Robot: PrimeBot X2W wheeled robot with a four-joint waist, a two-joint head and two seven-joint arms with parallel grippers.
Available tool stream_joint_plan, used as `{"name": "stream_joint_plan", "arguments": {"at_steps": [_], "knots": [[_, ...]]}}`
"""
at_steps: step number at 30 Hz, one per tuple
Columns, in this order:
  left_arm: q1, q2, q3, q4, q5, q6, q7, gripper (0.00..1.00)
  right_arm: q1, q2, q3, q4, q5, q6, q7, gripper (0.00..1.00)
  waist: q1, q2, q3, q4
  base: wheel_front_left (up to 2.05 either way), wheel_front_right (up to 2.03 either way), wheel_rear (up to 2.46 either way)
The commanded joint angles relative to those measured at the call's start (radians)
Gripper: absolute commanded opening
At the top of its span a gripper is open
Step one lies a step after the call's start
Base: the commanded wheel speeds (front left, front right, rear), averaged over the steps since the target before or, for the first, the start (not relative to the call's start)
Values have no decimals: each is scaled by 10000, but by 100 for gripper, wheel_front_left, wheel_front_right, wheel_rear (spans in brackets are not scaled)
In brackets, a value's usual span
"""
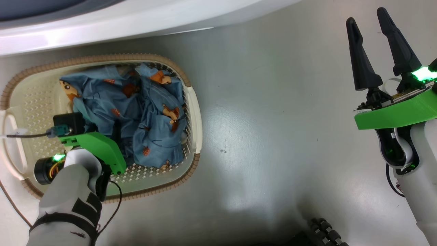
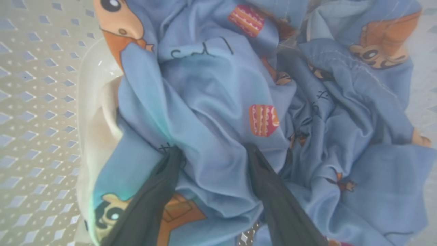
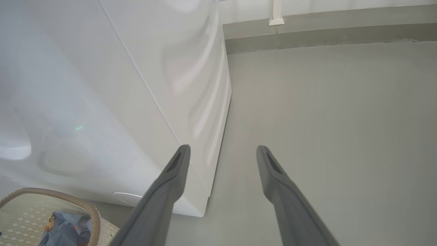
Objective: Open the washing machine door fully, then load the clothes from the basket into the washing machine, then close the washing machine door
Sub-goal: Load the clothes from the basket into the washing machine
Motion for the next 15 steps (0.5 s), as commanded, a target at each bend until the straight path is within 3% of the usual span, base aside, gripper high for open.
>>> {"name": "stream_joint_plan", "arguments": {"at_steps": [1, 6, 8, 9, 15], "knots": [[219, 373, 99, 5, 43, 70, 67, 100, 226, -126, 131, -231, -195, 46, -80, 100, 0, 0, 40, -27, 0, 0, 0], [93, 441, 22, 13, 11, 108, 401, 100, 239, -127, 143, -252, -225, 46, -80, 100, 0, 0, 128, -82, 0, 0, 0], [42, 482, 24, 14, -19, 129, 449, 25, 221, -107, 156, -237, -229, 46, -80, 100, 0, 0, 131, -118, 0, 0, 0], [29, 498, 27, 14, -36, 137, 463, 0, 211, -98, 157, -231, -230, 46, -80, 100, 0, 0, 125, -136, 0, 0, 0], [50, 524, 128, 16, -253, 110, 630, 0, 166, -46, 127, -189, -242, 46, -80, 100, 0, 0, 35, -200, 0, 0, 0]]}}
